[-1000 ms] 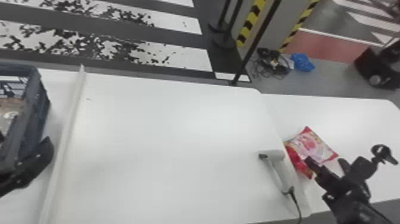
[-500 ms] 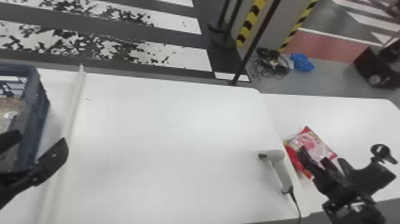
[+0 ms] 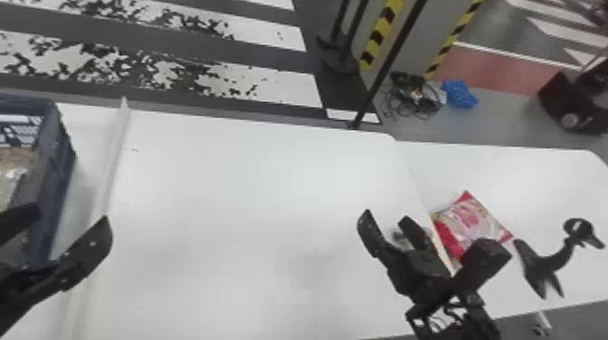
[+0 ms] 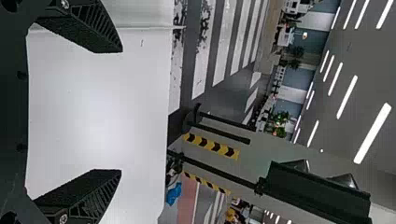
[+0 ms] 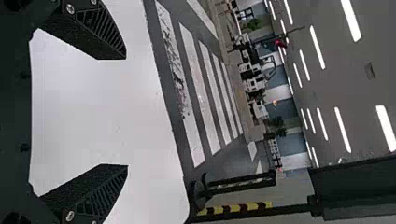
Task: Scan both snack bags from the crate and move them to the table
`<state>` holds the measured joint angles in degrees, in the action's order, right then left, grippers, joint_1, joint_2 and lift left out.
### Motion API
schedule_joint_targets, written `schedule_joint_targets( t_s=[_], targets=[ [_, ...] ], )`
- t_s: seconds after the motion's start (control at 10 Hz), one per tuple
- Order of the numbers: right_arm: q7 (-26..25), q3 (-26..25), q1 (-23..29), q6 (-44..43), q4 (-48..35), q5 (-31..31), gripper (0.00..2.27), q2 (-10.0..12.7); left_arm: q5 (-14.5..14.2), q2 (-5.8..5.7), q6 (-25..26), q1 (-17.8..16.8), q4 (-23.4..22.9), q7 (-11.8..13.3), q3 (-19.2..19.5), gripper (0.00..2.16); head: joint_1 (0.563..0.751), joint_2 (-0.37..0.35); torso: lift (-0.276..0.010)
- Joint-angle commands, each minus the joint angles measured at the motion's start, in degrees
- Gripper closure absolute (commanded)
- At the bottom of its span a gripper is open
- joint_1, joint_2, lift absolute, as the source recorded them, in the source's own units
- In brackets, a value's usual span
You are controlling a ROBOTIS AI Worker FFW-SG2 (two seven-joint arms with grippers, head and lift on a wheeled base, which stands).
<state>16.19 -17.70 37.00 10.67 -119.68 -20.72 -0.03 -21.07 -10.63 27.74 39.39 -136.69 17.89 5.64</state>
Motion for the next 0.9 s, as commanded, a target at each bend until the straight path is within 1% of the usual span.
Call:
schedule_joint_targets(
  t_s=[0.0,0.1,0.2,0.3,0.4,0.5,0.6,0.7,0.8],
  targets=[
    [-1.33,6.54,2.03,-1.40,-3.10,6.57,0.11,0.08,0.07,0.00,0.00,0.95,-0.42,-0.05,0.77,0.07,0.695,-0.238,-0.087],
    [-3.36,10.14,4.31,-9.48,-3.36,9.21,0.11,0.08,0.07,0.26,-0.18,1.30,-0.24,-3.39,1.39,0.07,0.695,-0.206,-0.087],
    [-3.80,11.55,5.46,-10.19,-4.77,11.76,0.11,0.08,-1.16,0.44,0.00,1.21,-0.51,-4.18,3.32,0.07,0.695,-0.143,-0.087],
    [-3.80,11.28,5.63,-6.67,-6.62,11.76,0.10,0.08,-1.16,0.35,0.53,0.95,-2.44,-5.33,5.70,0.07,0.695,-0.077,-0.087],
    [-3.09,11.19,5.72,-6.67,-7.76,11.76,0.10,-0.77,-3.89,0.62,6.68,-0.28,-4.81,-5.06,10.44,0.08,0.695,-0.031,-0.087],
    [-2.30,11.19,5.19,-6.67,-7.85,11.85,0.10,-1.73,-8.63,0.79,14.77,-2.92,-7.36,-5.50,15.98,0.08,0.695,0.009,-0.087],
    [-1.95,11.37,5.37,-6.67,-7.76,11.93,0.10,-2.00,-9.42,1.14,27.77,-8.90,-8.24,-7.08,18.70,0.08,0.695,0.033,-0.087],
    [-1.95,11.55,5.54,-7.02,-6.79,12.46,0.10,-2.35,-9.07,1.14,43.77,-16.63,-8.33,-11.21,19.49,0.08,0.695,0.075,-0.087],
    [-1.77,11.72,5.54,-8.08,-6.00,12.55,0.10,-2.70,-9.07,0.62,44.30,-19.88,-7.54,-11.65,20.02,0.08,0.695,0.105,-0.087]
  ],
)
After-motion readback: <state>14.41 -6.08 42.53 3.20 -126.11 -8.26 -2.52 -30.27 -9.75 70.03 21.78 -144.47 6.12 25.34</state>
